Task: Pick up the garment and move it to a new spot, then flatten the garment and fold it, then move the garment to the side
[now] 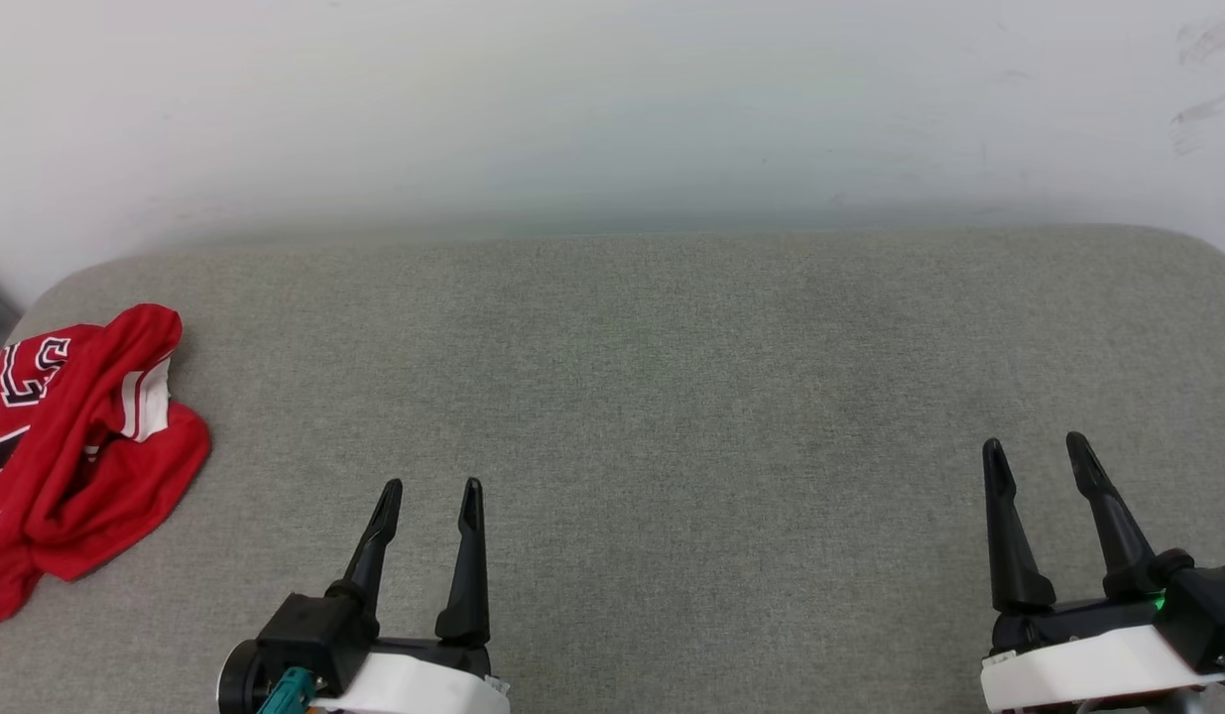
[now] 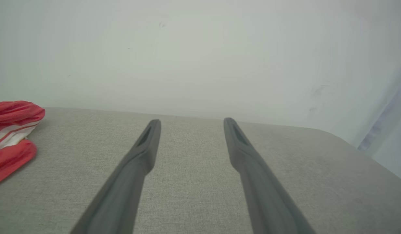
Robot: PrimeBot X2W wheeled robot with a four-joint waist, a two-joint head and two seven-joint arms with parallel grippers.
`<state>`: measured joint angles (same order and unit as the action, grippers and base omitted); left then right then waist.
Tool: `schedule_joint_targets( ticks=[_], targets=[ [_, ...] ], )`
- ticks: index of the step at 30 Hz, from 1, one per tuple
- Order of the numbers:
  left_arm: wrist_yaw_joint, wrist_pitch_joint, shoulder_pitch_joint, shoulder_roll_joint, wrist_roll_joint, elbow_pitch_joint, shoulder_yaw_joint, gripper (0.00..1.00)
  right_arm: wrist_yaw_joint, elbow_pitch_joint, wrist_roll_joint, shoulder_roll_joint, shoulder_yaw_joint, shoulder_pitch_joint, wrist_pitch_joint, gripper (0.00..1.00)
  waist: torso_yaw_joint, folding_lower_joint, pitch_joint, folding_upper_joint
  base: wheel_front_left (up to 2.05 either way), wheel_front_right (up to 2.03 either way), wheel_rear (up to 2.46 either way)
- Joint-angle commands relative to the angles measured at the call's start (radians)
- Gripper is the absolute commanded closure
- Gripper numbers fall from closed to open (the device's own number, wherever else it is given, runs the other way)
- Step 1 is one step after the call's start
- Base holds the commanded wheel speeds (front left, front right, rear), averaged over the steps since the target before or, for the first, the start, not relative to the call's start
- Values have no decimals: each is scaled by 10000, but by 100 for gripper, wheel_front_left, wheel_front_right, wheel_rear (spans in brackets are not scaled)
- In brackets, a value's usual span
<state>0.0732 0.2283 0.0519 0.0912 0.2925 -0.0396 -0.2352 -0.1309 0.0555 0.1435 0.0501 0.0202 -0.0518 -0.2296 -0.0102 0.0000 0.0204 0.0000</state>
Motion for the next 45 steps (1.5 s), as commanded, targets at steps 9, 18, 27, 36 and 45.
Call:
schedule_joint_targets(
  ticks=[9,18,27,36,45],
  targets=[
    [-999,234,278,-373,-1149,331,710,0,3,-206,-216,2,-39,-244,-222,0,-33,0,30,0,0,0,0],
    [-1087,397,363,-407,-2008,648,546,0,3,-720,-359,0,116,-235,-365,0,-36,0,8,0,0,0,0],
    [-961,375,273,-408,-1760,730,534,0,3,-664,-124,0,217,-179,-359,0,26,0,42,0,0,0,0],
    [-986,375,146,-409,-1685,818,615,0,3,-766,32,0,-58,-287,-359,0,440,0,85,0,0,0,0],
    [-901,375,188,-410,-1684,787,725,0,3,-739,57,0,-449,-364,-359,0,1751,0,-43,0,0,0,0]
  ],
)
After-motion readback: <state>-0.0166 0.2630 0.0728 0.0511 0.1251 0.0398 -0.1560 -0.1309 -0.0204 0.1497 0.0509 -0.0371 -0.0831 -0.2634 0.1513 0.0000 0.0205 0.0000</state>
